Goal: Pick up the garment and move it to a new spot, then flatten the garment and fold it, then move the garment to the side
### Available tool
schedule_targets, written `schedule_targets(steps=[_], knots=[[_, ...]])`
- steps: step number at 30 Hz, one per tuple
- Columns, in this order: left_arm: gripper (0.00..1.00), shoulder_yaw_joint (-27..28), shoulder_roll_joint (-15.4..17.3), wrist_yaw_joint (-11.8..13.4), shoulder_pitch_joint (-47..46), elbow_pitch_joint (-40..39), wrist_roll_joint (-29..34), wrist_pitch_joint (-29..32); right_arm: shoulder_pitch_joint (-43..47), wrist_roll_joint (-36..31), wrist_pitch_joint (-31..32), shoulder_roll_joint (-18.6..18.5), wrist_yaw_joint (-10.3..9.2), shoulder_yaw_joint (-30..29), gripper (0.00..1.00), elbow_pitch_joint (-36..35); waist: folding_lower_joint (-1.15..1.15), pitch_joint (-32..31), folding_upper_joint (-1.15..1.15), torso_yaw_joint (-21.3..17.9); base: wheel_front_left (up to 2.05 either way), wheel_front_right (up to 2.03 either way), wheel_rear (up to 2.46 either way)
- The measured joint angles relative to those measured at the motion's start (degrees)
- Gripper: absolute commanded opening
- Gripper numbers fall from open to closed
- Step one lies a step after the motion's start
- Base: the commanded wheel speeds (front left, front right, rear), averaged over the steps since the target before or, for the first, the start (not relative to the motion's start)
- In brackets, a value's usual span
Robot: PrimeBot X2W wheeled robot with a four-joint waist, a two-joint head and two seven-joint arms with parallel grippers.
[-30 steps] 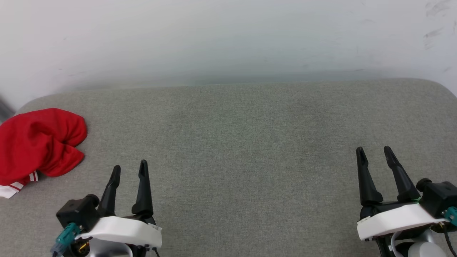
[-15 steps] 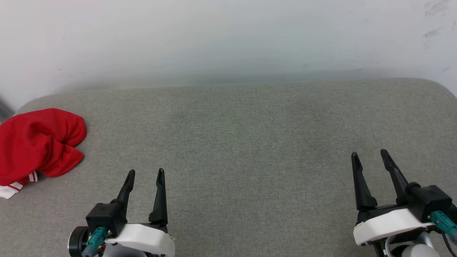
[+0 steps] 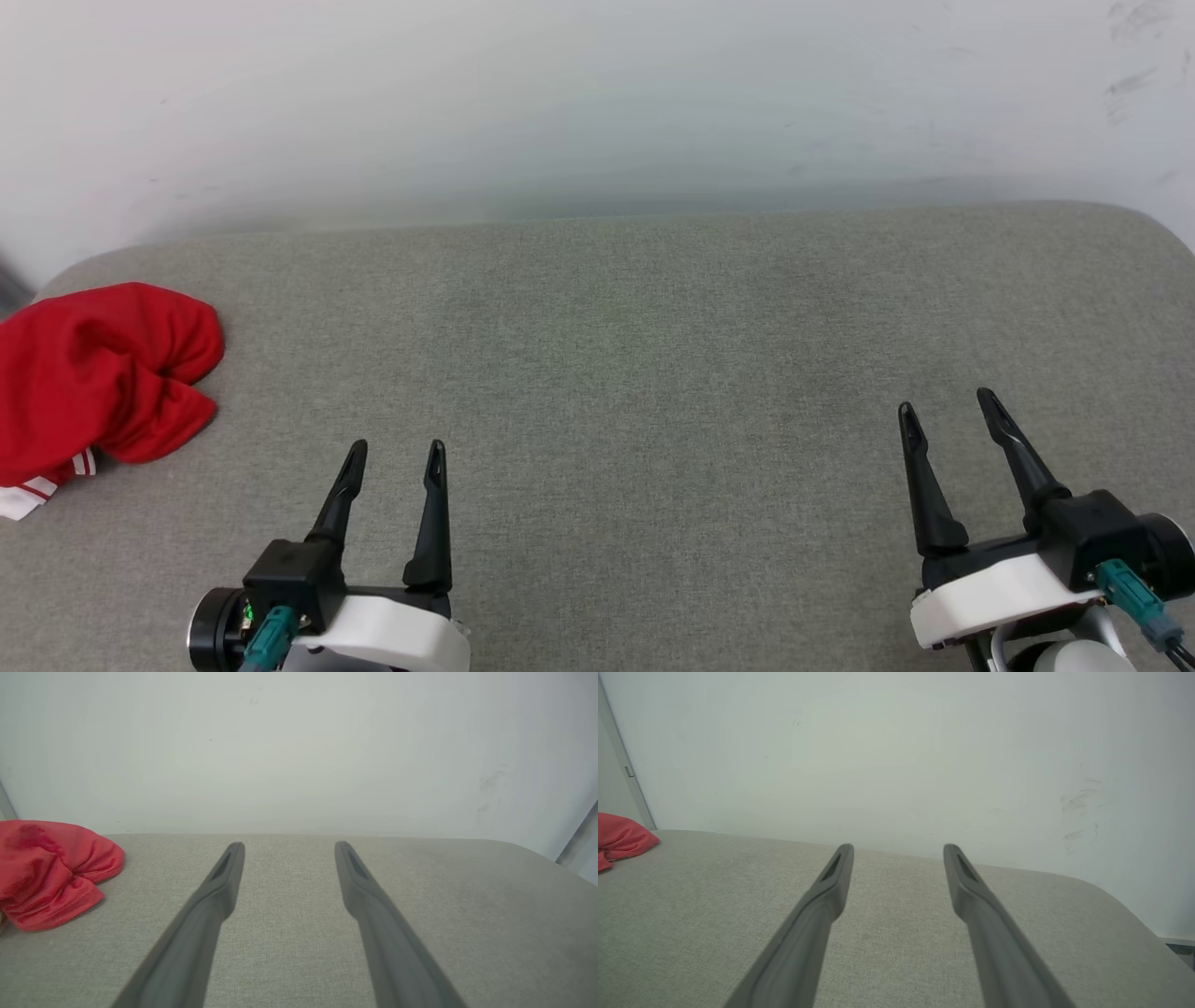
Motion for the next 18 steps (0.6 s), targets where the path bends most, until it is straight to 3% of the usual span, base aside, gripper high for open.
schedule_targets(steps=[4, 7, 11, 18], knots=[[1.0, 2.57, -1.92, -2.48, 0.96, -0.2, 0.3, -0.45, 0.23, 0.45, -0.48, 0.0, 0.0, 0.15, 1.0, -0.01, 0.0, -0.01, 0.0, -0.02, 0.0, 0.0, 0.0], [1.0, 5.57, -4.16, -6.16, 1.46, -0.12, -1.32, -0.83, 0.66, 1.62, -0.76, -0.01, 0.0, 0.18, 1.0, 0.34, 0.0, -0.06, 0.0, -0.02, 0.0, 0.0, 0.0], [1.0, 8.03, -5.32, -10.78, 2.2, 0.63, 1.01, -1.27, 0.74, 2.19, -1.23, 0.01, 0.0, 0.49, 1.0, 0.97, 0.0, -0.16, 0.0, -0.07, 0.0, 0.0, 0.0], [1.0, 9.25, -6.6, -13.66, 3.36, 3.31, 4.45, -2.07, 0.78, 5.02, -2.02, -0.01, 0.0, 0.25, 1.0, 3.04, 0.0, -0.31, 0.0, -0.18, 0.0, 0.0, 0.0]])
